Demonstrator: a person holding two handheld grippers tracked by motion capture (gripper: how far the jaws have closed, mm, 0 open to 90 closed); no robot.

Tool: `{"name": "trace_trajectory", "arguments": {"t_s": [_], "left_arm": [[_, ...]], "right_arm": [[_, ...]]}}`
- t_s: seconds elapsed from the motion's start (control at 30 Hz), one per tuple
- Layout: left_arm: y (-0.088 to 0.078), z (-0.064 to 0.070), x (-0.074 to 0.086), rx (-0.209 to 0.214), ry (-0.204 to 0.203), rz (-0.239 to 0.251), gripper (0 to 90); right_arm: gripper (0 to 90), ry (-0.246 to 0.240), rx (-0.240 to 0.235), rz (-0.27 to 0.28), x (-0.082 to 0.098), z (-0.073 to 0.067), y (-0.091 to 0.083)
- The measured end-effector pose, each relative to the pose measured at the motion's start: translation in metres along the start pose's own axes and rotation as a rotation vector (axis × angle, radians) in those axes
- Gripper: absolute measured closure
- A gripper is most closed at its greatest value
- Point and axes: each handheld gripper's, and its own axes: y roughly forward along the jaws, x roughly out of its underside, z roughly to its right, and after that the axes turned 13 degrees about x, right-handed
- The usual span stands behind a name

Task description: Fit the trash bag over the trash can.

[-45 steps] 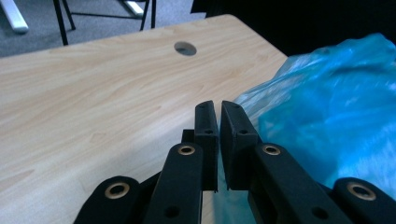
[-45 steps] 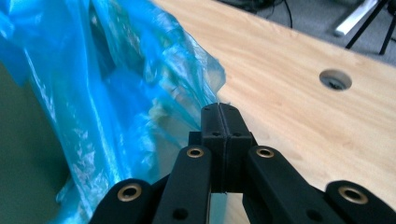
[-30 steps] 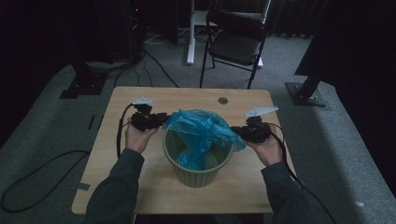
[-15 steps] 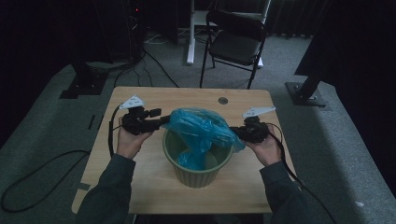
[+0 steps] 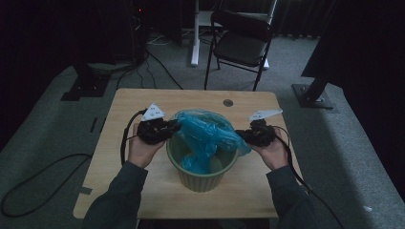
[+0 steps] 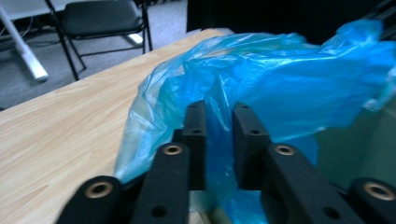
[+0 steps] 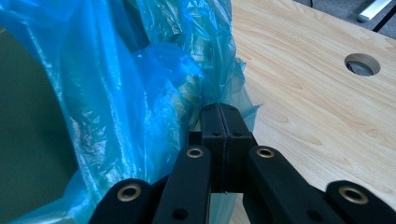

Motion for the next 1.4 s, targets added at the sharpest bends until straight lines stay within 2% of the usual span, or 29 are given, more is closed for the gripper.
{"name": "trace_trajectory", "arguments": {"t_s": [0.03,0.07,0.13,0.2,0.23,0.33,0.53,0.7,0.83,0.9,0.97,1.03,1.07,1.1,1.17,1.27,1.3,1.33,1.4], "left_arm": [[0.0,0.0,0.0,0.0,0.0,0.0,83.0],[-0.009,0.004,0.006,0.028,-0.006,0.028,83.0],[-0.018,0.007,0.012,0.046,-0.012,0.053,87.5],[-0.027,0.01,0.019,0.076,-0.024,0.072,87.9],[-0.027,0.01,0.019,0.076,-0.024,0.072,88.0],[-0.042,0.018,0.034,0.112,-0.029,0.089,88.5],[-0.054,0.03,0.054,0.176,-0.041,0.081,88.8],[-0.061,0.038,0.067,0.205,-0.055,0.076,88.9],[-0.063,0.039,0.072,0.224,-0.069,0.078,89.0],[-0.065,0.037,0.079,0.235,-0.097,0.075,88.4],[-0.064,0.036,0.084,0.237,-0.104,0.063,86.2],[-0.063,0.035,0.085,0.24,-0.108,0.053,78.4],[-0.064,0.035,0.087,0.236,-0.106,0.046,78.4],[-0.065,0.035,0.087,0.241,-0.108,0.048,67.7],[-0.069,0.033,0.087,0.248,-0.107,0.051,59.5],[-0.071,0.033,0.087,0.246,-0.101,0.059,55.7],[-0.079,0.033,0.086,0.239,-0.085,0.083,55.7],[-0.081,0.033,0.085,0.241,-0.083,0.089,49.6],[-0.085,0.033,0.082,0.231,-0.075,0.101,48.3]], "right_arm": [[90.0,0.0,0.0,0.0,0.0,0.0,0.0],[90.0,0.003,-0.001,-0.002,0.0,0.0,0.0],[90.0,0.005,-0.001,-0.004,0.001,0.001,0.0],[90.0,0.007,0.0,-0.006,0.001,0.001,-0.001],[90.0,0.007,0.0,-0.006,0.001,0.001,-0.001],[90.0,0.008,0.0,-0.008,0.001,0.001,-0.001],[90.0,0.007,0.0,-0.011,0.001,0.0,0.0],[90.0,0.011,0.003,-0.016,0.001,0.001,-0.001],[90.0,0.01,0.004,-0.016,0.001,0.001,-0.002],[90.0,0.014,0.005,-0.018,0.001,0.002,-0.001],[90.0,0.012,0.006,-0.017,0.001,0.002,-0.001],[90.0,0.012,0.006,-0.018,0.0,0.001,-0.002],[90.0,0.009,0.005,-0.018,0.0,0.001,-0.002],[90.0,0.005,0.006,-0.012,0.0,0.0,-0.003],[88.8,0.0,0.005,0.0,-0.001,0.0,-0.005],[86.5,-0.003,0.004,0.01,-0.001,-0.001,-0.007],[83.4,-0.003,0.004,0.01,-0.001,-0.001,-0.007],[77.3,0.002,0.015,0.031,-0.002,0.0,-0.012],[74.1,0.005,0.014,0.043,-0.002,0.0,-0.016]]}}
